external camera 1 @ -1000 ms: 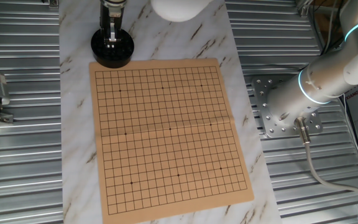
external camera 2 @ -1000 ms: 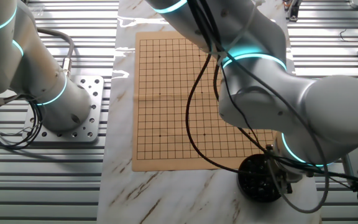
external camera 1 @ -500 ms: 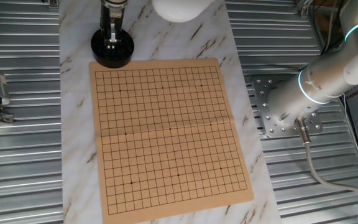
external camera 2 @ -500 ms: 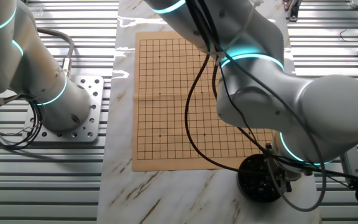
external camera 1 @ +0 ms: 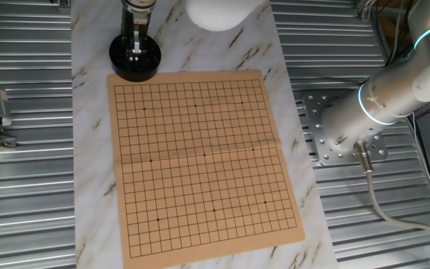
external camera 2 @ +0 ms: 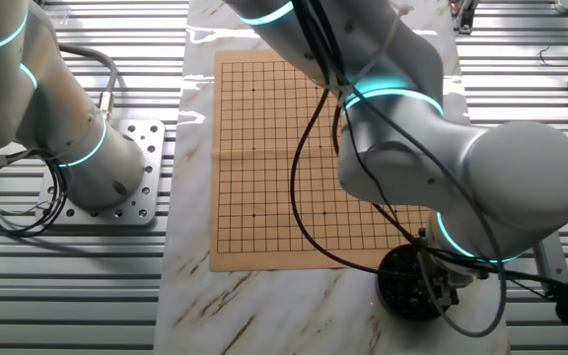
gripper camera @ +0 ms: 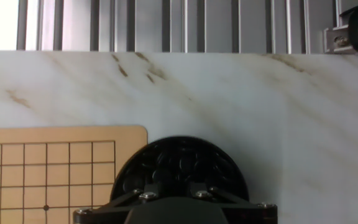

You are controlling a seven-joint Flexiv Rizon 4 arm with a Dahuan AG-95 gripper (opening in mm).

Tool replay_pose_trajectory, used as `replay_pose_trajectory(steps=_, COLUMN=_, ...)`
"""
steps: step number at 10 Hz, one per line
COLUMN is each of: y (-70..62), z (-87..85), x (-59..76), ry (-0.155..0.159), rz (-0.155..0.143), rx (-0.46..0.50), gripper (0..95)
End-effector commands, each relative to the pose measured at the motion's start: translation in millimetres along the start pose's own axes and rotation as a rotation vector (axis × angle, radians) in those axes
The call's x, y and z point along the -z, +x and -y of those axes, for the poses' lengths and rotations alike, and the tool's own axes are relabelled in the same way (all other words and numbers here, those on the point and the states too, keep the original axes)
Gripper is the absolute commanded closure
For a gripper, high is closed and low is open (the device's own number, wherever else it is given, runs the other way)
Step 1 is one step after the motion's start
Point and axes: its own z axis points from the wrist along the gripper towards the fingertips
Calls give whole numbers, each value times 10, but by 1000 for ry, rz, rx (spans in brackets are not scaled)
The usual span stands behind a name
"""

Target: Play the first move as black on the 3-4 point in the upper right corner of the Go board

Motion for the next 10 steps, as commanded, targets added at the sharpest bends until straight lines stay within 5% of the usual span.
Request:
replay_pose_trajectory(steps=1, y=5, z=2, x=-7, ry=-3, rz=1, rx=1, gripper=760)
replay_pose_trajectory(steps=10, y=27, z=0, x=-36, ry=-10, rz=8, rx=0, gripper=760)
